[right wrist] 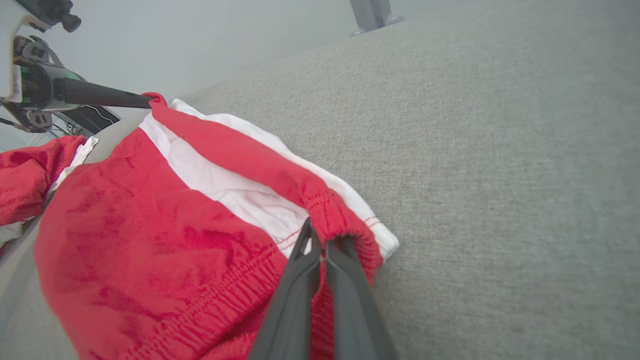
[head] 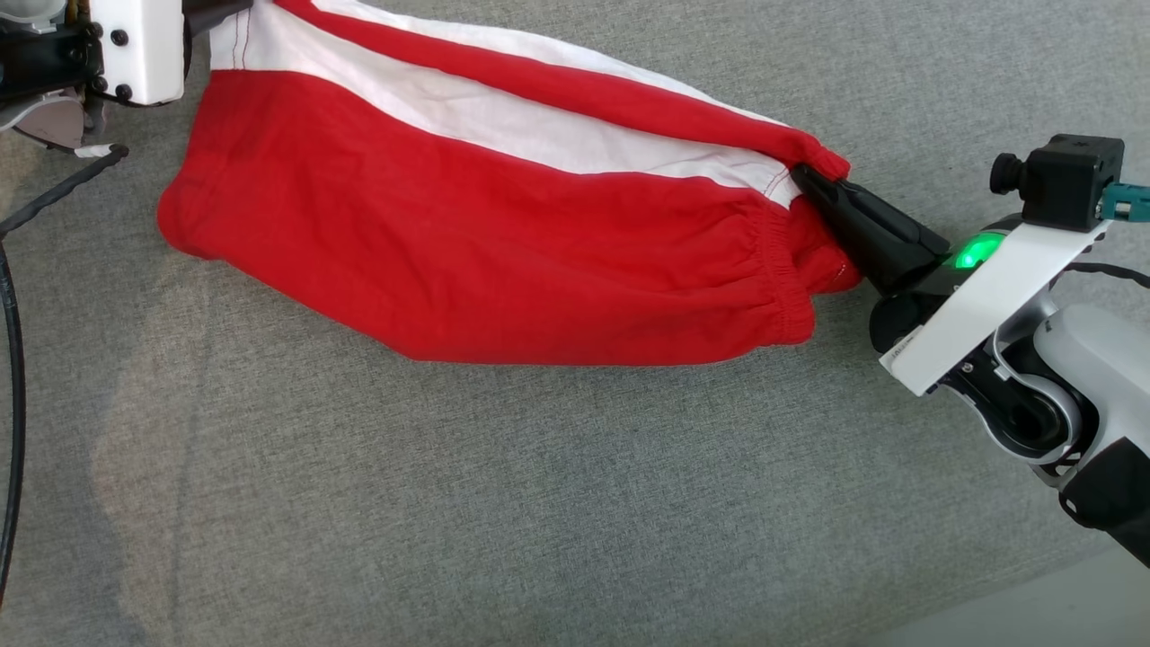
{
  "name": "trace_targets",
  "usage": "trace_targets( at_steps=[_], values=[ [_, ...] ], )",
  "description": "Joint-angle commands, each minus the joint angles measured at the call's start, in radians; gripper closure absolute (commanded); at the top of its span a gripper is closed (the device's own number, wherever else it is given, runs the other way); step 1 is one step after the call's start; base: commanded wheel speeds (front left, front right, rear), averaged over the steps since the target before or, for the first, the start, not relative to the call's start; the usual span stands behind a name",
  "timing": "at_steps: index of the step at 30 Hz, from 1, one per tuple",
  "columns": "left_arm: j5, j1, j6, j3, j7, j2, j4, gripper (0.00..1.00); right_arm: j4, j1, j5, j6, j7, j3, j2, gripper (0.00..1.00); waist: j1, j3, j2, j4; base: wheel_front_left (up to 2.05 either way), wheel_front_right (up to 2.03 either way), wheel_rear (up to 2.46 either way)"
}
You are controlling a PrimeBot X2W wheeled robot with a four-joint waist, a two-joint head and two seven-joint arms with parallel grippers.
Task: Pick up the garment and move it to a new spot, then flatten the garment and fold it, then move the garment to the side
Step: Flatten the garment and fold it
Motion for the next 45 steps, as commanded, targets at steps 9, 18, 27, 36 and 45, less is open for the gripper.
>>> trace_targets(
  at_steps=[9, 18, 27, 36, 45],
  values=[
    [0.000, -0.001, -0.027, -0.009, -0.009, -0.013, 0.058, 0.00, 0.016, 0.001, 0.006, 0.000, 0.000, 0.002, -0.006, 0.00, 0.0001, -0.034, -0.0001, -0.002, 0.00, 0.00, 0.00],
    [-0.013, 0.043, -0.036, -0.010, -0.025, -0.008, 0.080, 0.00, 0.025, 0.041, 0.025, 0.000, -0.003, -0.003, -0.019, 0.00, 0.0001, -0.089, -0.0001, -0.001, 0.00, 0.00, 0.00],
    [-0.048, 0.102, -0.054, -0.019, 0.009, 0.026, 0.102, 0.00, 0.033, 0.097, 0.042, 0.000, -0.031, -0.022, -0.027, 0.00, 0.0001, -0.143, -0.0001, -0.019, 0.00, 0.00, 0.00],
    [-0.133, 0.162, -0.029, -0.008, 0.122, 0.083, 0.133, 0.00, 0.015, 0.152, 0.060, 0.000, -0.046, -0.029, -0.039, 0.00, 0.0001, -0.139, -0.0001, -0.067, 0.00, 0.00, 0.00],
    [-0.198, 0.201, -0.020, 0.003, 0.190, 0.097, 0.114, 0.00, 0.003, 0.179, 0.059, 0.000, -0.056, -0.031, -0.029, 0.00, 0.0001, -0.129, -0.0001, -0.110, 0.00, 0.00, 0.00]
  ],
)
